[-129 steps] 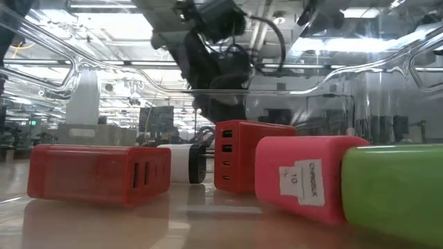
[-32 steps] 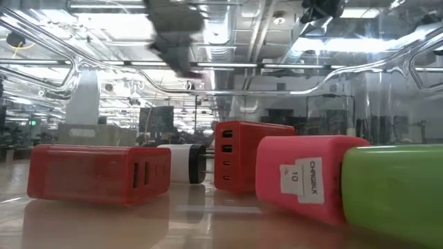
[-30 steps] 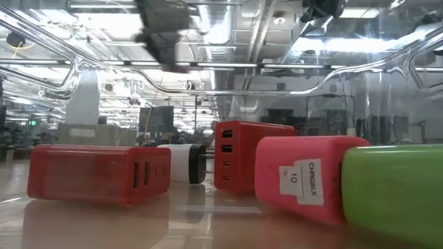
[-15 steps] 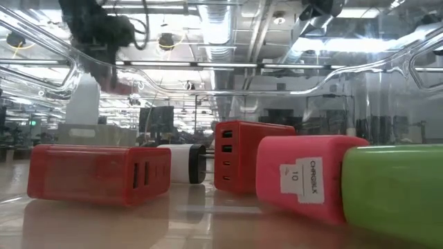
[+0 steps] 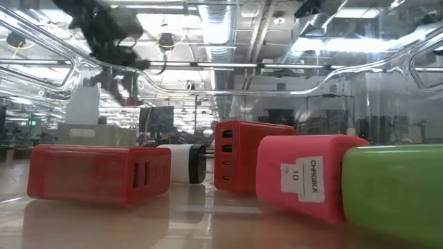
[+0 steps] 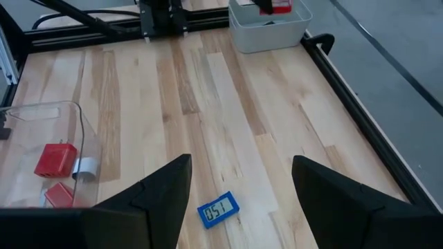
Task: Pick & Place Office items
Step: Put the red digital clock into the gray bin, then put the blue digital clock into the gray bin
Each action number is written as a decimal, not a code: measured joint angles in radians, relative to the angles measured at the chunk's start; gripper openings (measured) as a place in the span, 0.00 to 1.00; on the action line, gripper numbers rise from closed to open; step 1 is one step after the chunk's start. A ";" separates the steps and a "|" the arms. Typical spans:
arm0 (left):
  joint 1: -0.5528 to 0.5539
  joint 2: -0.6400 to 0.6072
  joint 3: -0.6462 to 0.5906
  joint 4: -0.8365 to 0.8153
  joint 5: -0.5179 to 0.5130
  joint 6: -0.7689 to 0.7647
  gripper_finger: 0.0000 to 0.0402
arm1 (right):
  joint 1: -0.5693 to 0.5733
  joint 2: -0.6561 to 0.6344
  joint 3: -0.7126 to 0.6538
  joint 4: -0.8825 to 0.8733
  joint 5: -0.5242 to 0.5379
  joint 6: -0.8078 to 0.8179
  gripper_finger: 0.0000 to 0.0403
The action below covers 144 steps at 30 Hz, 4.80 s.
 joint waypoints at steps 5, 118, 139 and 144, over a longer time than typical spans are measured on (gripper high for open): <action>0.216 0.000 0.000 -0.106 0.009 0.044 0.36 | 0.000 0.000 0.000 0.000 0.000 -0.007 0.61; -0.875 -0.206 -0.230 0.754 -0.153 0.455 0.63 | -0.057 0.603 -0.376 0.542 -0.473 0.108 0.04; -0.885 -0.189 -0.233 0.772 -0.172 0.437 0.63 | -0.362 0.665 -0.350 0.681 -0.371 -0.063 0.00; -0.875 -0.099 -0.232 0.783 -0.215 0.438 0.63 | -0.366 0.599 -0.343 0.558 -0.385 -0.064 0.00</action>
